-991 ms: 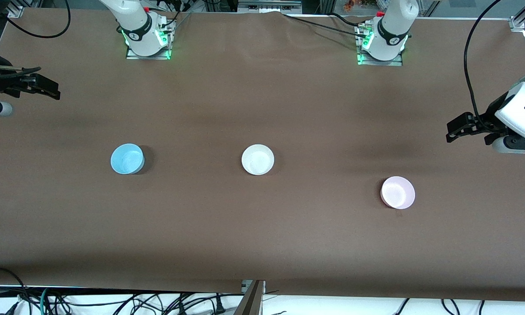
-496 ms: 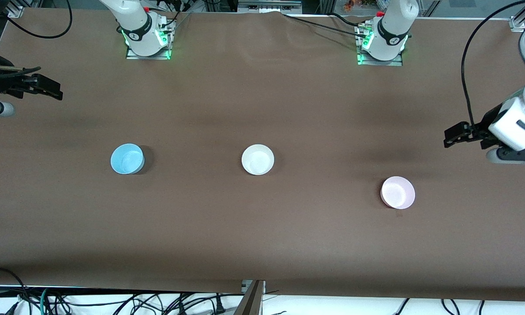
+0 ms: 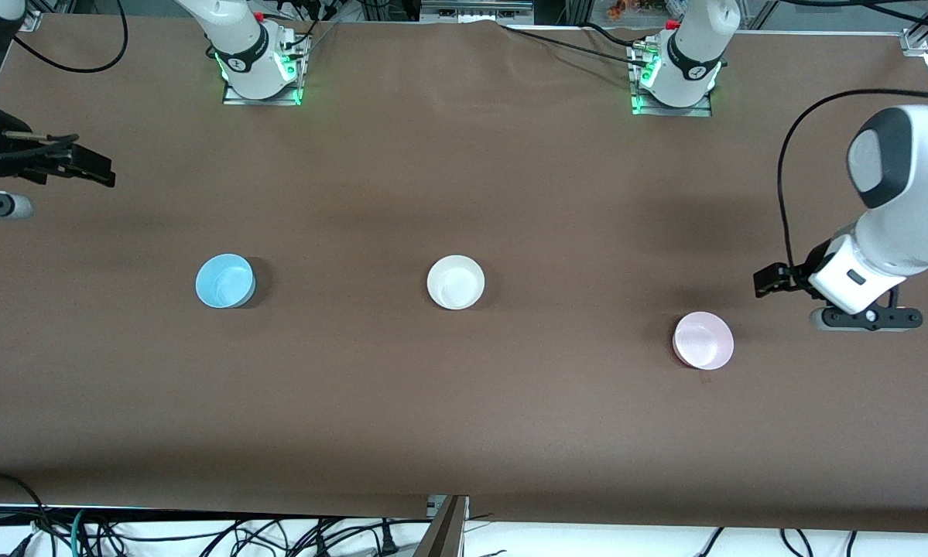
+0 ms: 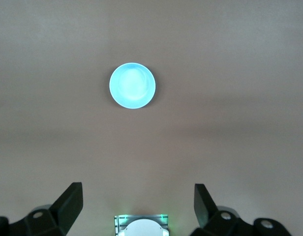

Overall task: Stack pink and blue bowls on white bowl
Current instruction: 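Lower the left gripper onto the pink bowl while the right gripper reaches blue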

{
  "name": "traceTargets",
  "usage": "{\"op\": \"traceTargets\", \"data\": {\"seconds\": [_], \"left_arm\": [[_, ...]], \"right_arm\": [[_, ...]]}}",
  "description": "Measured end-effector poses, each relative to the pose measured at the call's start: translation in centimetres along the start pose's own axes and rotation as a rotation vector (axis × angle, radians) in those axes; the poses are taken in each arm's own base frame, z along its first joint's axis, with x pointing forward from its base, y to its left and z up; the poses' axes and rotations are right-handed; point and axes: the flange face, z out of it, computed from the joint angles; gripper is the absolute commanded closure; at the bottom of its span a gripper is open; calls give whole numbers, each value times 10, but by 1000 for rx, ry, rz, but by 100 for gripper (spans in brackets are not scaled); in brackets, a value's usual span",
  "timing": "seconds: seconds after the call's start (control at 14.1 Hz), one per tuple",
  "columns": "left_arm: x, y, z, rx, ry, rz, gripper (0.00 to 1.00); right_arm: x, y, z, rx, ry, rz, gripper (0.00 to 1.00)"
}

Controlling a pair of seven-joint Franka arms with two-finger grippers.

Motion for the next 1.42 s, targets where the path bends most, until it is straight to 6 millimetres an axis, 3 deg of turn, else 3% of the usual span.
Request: {"op": "traceTargets", "data": {"seconds": [0.35, 0.78, 0.92, 1.06, 1.35, 1.42], "left_arm": [[-18, -4, 97, -16, 86, -33, 7], [-10, 7, 179, 16, 154, -11, 13], [-9, 5, 197, 23, 171, -13, 15], [-8, 1, 208, 14, 184, -22, 24], [-7, -13, 217, -26, 183, -25, 47], [-7, -18, 217, -28, 185, -24, 48]], "right_arm": [[39, -5, 56, 8, -78, -8, 0], [95, -6, 145, 16, -127, -9, 0], [111, -4, 175, 19, -129, -7, 0], [125, -1, 201, 24, -126, -12, 0], [147, 13, 252, 42, -104, -54, 0], [150, 17, 266, 54, -98, -59, 0]]}}
